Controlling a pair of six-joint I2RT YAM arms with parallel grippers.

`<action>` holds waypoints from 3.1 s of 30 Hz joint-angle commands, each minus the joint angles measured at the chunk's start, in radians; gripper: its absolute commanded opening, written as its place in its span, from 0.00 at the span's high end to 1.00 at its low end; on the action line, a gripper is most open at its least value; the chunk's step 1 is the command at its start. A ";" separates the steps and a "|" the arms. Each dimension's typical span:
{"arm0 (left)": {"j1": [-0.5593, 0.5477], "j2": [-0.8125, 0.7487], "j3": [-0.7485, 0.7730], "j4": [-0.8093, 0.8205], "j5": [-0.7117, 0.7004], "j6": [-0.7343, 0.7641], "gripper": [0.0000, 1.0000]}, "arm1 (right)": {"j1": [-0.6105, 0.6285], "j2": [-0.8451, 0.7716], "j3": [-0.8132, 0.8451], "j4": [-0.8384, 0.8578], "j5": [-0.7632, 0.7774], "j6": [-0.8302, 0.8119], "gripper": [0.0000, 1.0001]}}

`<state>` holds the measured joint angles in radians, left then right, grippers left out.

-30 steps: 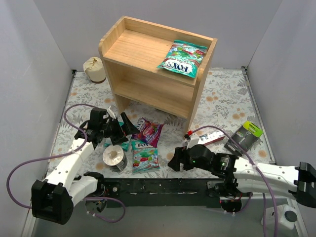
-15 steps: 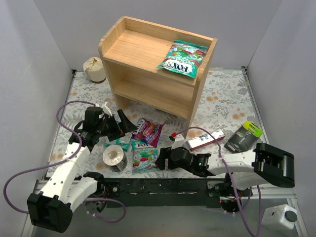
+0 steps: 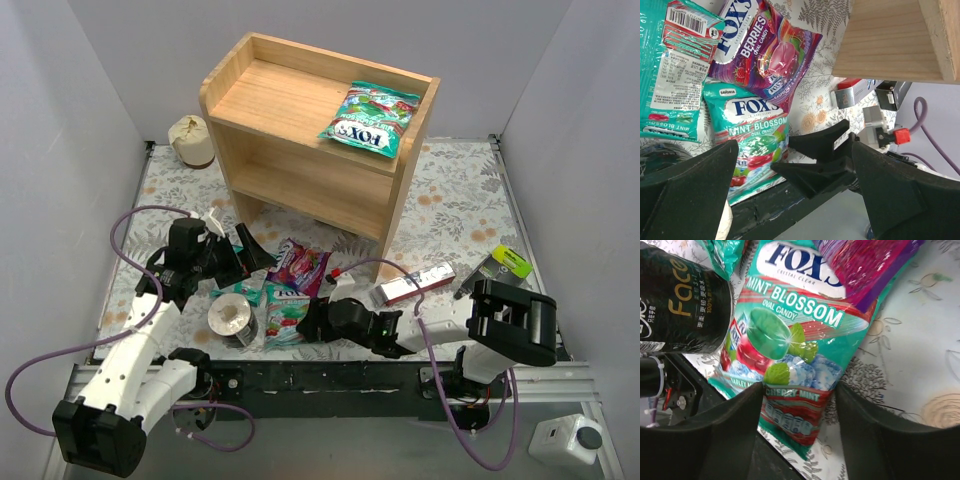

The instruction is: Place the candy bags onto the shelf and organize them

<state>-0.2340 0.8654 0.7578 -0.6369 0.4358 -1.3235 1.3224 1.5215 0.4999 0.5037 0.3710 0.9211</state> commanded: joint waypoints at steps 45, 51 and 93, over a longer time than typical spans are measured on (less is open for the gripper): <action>-0.011 -0.138 -0.117 0.282 0.466 -0.224 0.02 | 0.003 -0.669 0.175 -0.142 -0.013 -0.268 0.99; -0.024 -0.137 -0.120 0.355 0.498 -0.276 0.02 | 0.004 -0.609 0.186 -0.050 -0.081 -0.271 0.99; -0.027 0.220 0.791 -0.090 0.386 0.115 1.00 | 0.004 -0.845 0.121 -0.608 0.040 -0.096 0.31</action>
<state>-0.2634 0.9916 1.3731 -0.6643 0.8505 -1.2869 1.3235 0.7204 0.6254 -0.0265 0.3725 0.7998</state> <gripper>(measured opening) 0.102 0.703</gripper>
